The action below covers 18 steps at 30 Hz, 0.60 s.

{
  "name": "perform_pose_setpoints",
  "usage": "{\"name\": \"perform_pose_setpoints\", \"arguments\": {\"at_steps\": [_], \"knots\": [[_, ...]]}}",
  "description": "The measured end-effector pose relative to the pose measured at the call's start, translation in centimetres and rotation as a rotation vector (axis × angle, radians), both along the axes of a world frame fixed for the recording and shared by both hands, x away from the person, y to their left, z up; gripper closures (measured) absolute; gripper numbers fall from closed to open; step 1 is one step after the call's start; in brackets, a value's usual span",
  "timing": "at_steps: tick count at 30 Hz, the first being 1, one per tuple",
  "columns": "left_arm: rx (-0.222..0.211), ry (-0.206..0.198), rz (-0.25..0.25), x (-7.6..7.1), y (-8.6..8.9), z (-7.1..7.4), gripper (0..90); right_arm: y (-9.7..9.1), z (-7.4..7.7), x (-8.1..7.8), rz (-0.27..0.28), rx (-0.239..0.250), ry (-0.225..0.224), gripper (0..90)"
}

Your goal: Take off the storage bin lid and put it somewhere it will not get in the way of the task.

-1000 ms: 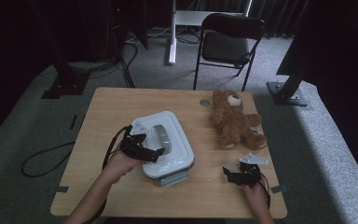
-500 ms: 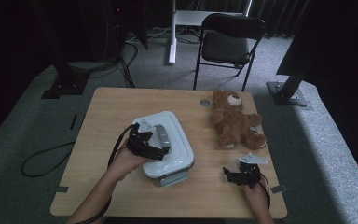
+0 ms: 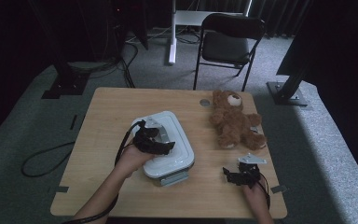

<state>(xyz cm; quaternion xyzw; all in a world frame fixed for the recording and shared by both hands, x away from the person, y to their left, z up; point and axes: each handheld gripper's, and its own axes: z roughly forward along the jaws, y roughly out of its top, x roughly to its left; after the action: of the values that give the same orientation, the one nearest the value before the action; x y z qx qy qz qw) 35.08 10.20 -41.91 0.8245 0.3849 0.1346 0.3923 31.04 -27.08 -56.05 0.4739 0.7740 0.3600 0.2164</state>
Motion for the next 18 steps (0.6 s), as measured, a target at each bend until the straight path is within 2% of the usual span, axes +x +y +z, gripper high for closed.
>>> {"name": "perform_pose_setpoints", "arguments": {"at_steps": [1,2,6,9,10,13,14,18], "knots": [[-0.005,-0.002,-0.007,-0.08,-0.02,-0.01,20.9,0.0,0.0,0.0,0.0,0.0,0.0,14.0],[-0.005,-0.003,-0.023,-0.13,0.0,0.04,29.0,0.0,-0.01,0.01,0.0,0.0,0.0,13.9],[-0.025,-0.007,-0.033,-0.38,-0.15,0.22,42.2,0.05,-0.02,0.02,0.002,-0.006,0.002,14.0],[-0.031,-0.008,-0.026,-0.55,-0.21,0.24,45.0,0.07,-0.03,0.02,0.004,-0.008,0.002,14.0],[-0.057,0.015,-0.026,-0.53,-0.09,0.21,48.1,0.05,-0.02,0.02,0.003,-0.006,0.003,14.0],[-0.076,0.035,-0.03,-0.5,0.03,0.2,52.4,0.03,-0.02,0.03,0.003,-0.005,0.004,14.0],[-0.1,0.048,-0.039,-0.47,0.17,0.21,53.5,0.04,-0.02,0.02,0.003,-0.005,0.004,14.0],[-0.118,0.047,-0.056,-0.69,0.33,0.49,58.5,0.04,-0.02,0.03,0.004,-0.005,0.005,14.0]]}}
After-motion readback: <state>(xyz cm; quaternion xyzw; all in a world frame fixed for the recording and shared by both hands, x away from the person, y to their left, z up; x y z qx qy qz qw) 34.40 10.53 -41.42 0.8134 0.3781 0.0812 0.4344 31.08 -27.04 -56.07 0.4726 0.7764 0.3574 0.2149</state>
